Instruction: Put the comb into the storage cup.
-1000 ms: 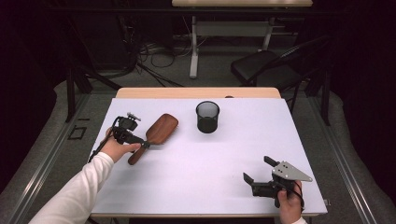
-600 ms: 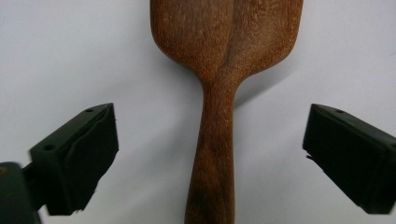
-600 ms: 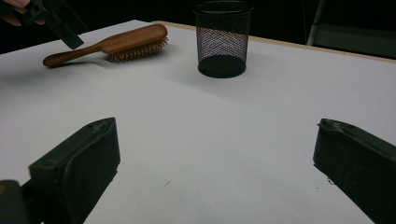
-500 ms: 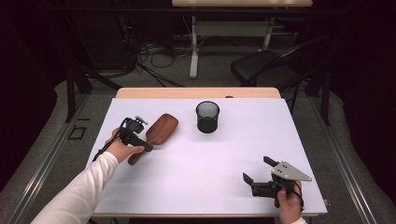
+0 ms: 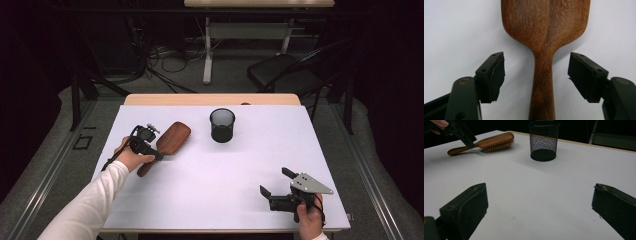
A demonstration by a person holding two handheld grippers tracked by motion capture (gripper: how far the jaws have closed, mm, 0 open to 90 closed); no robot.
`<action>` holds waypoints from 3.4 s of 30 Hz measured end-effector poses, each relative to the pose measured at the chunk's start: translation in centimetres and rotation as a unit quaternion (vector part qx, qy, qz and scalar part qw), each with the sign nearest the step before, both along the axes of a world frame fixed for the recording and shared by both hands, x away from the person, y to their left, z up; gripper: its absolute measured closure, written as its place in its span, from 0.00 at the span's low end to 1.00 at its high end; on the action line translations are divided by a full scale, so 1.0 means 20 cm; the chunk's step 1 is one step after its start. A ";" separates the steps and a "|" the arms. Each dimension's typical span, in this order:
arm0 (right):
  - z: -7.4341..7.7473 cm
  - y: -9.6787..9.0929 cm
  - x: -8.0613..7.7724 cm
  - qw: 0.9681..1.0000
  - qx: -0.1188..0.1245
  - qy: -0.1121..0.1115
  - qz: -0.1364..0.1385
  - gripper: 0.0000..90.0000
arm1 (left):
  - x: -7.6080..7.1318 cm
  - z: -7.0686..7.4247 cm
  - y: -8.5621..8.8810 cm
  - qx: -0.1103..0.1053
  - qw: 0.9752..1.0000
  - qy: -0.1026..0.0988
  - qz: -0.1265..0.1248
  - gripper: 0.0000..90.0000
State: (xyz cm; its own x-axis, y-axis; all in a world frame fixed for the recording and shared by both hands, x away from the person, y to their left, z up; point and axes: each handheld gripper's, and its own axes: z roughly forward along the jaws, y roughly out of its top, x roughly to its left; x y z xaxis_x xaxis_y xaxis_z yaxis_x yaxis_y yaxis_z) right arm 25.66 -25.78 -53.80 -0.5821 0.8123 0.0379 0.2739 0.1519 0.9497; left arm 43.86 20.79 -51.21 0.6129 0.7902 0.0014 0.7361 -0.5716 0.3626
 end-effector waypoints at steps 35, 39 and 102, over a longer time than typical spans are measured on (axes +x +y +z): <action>0.00 0.00 0.00 1.000 0.001 0.002 0.000 0.00 | 0.00 -0.09 -0.02 -0.017 1.000 0.019 0.005 0.64; 0.00 0.00 0.00 1.000 -0.001 0.000 0.001 0.00 | 0.01 -0.10 -0.02 -0.013 1.000 0.018 0.008 0.66; -0.01 0.00 0.00 1.000 -0.004 0.004 0.002 0.00 | 0.00 0.00 0.03 -0.074 0.997 0.002 0.030 0.81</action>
State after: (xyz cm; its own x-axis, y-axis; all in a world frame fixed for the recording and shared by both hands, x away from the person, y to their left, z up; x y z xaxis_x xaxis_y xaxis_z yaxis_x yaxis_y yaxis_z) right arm 25.69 -25.76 -53.90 -0.5845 0.8105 0.0371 0.2814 0.1597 0.9462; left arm 43.86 21.46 -51.30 0.5651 0.8163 -0.1197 0.7684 -0.4679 0.4365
